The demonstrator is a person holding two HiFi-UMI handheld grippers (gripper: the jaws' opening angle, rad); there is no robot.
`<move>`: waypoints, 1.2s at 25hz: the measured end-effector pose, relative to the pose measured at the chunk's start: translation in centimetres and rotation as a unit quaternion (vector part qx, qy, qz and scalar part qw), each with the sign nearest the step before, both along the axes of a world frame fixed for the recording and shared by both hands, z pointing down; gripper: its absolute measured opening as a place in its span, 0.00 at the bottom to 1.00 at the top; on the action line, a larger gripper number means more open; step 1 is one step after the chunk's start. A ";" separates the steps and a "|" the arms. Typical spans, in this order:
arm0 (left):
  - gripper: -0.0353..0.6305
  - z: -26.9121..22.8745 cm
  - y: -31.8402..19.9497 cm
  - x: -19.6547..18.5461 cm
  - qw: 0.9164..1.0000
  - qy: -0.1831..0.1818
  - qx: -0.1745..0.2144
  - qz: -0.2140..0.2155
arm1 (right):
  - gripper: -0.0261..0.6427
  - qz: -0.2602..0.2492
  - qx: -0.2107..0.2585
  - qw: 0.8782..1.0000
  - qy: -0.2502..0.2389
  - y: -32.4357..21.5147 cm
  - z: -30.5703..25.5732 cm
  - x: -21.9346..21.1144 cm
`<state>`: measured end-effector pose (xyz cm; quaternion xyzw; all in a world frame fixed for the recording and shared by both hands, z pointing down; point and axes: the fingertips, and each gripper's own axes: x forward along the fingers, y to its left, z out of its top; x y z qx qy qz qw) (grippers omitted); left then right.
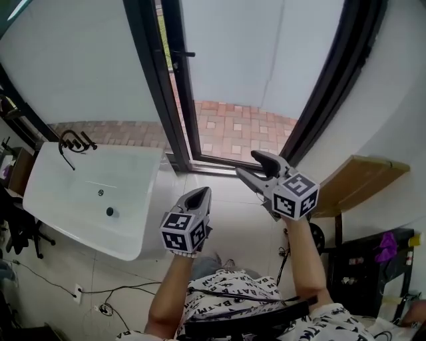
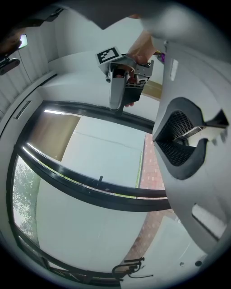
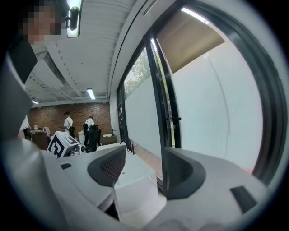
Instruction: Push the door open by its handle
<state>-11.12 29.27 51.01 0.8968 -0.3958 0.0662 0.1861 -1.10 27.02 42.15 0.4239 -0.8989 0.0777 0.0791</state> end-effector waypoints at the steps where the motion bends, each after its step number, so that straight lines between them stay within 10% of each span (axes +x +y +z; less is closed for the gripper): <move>1: 0.03 0.2 -0.3 0.3 1.000 -0.002 -0.002 0.000 | 0.46 -0.016 -0.005 1.000 0.016 -0.7 0.1 0.0; 30: 0.03 -4.5 -35.7 -0.9 0.997 -0.010 0.014 -0.079 | 0.43 -0.135 -0.020 0.968 0.210 -43.5 -5.2 -6.8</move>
